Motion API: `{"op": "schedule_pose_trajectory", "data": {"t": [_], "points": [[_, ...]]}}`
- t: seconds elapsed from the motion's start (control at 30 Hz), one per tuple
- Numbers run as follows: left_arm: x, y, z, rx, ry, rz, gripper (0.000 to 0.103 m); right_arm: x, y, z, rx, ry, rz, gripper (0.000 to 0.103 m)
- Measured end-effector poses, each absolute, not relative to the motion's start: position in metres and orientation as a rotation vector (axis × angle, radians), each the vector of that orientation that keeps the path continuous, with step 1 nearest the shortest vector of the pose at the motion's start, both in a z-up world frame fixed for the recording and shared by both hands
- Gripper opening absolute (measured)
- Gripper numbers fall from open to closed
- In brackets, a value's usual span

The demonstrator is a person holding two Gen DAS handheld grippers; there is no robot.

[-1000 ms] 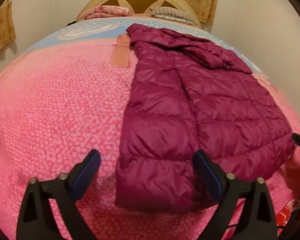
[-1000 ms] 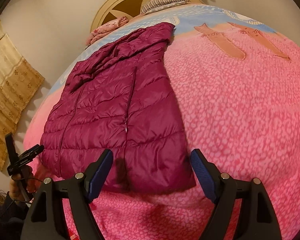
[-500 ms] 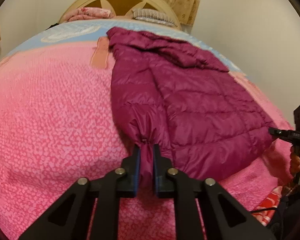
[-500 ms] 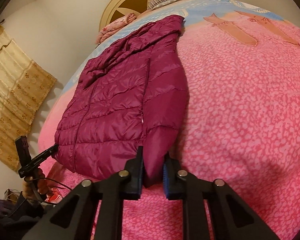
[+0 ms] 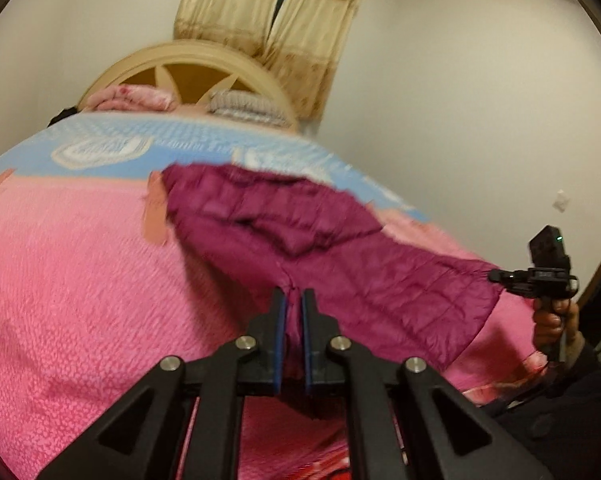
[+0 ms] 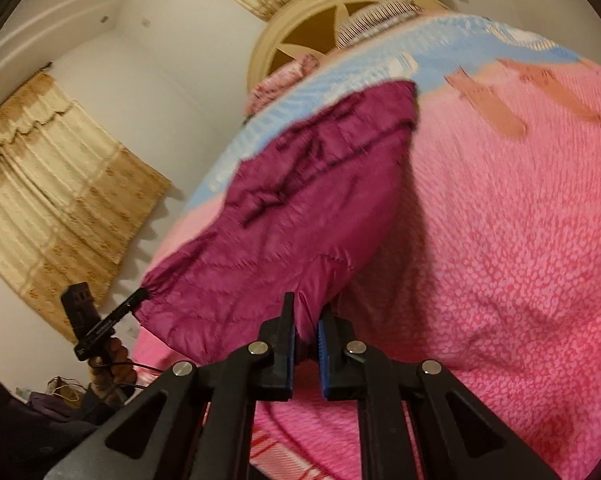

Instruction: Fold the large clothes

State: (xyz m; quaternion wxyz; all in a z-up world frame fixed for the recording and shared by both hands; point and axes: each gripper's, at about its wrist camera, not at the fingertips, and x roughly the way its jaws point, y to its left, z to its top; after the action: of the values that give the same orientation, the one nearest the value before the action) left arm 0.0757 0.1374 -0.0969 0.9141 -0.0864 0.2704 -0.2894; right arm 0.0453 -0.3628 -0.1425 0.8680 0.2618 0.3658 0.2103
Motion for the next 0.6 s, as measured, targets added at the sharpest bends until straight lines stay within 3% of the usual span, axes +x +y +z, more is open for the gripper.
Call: {"op": "schedule_pose_trajectory", "data": {"t": [0.3, 0.5, 0.53, 0.57, 0.6], "points": [[0.106, 0.166, -0.041, -0.301, 0.425, -0.650, 0.004, 0.042, -0.393, -0.077, 0.676, 0.564, 0.490, 0.007], [0.156, 0.160, -0.064, -0.202, 0.600, -0.523, 0.008, 0.085, -0.398, -0.055, 0.707, 0.510, 0.471, 0.006], [0.155, 0.157, -0.075, -0.161, 0.630, -0.495, 0.019, 0.087, -0.394, -0.055, 0.695, 0.514, 0.475, 0.006], [0.150, 0.154, -0.083, -0.139, 0.655, -0.487, 0.043, 0.089, -0.392, -0.056, 0.682, 0.521, 0.479, 0.006], [0.145, 0.151, -0.097, -0.114, 0.696, -0.477, 0.060, 0.087, -0.390, -0.057, 0.673, 0.528, 0.483, 0.006]]}}
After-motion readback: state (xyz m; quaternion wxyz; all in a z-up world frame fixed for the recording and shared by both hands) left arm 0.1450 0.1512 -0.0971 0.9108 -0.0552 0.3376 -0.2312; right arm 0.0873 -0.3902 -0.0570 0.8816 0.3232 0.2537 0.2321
